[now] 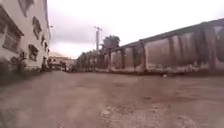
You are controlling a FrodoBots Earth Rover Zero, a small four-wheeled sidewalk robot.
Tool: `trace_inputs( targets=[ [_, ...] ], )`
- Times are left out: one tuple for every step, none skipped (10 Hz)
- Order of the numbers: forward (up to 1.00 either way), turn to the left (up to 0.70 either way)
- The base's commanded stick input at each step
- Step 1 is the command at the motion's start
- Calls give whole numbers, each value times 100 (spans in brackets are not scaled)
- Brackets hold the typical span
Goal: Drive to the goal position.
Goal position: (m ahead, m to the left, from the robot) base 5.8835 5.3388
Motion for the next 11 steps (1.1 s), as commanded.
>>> trace_inputs(
  targets=[
    [85, -9],
    [85, 0],
    [85, 0],
    [85, 0],
    [85, 0],
    [85, -20],
    [85, -31],
    [85, -19],
    [85, -8],
    [85, -5],
    [85, -20]
  ],
)
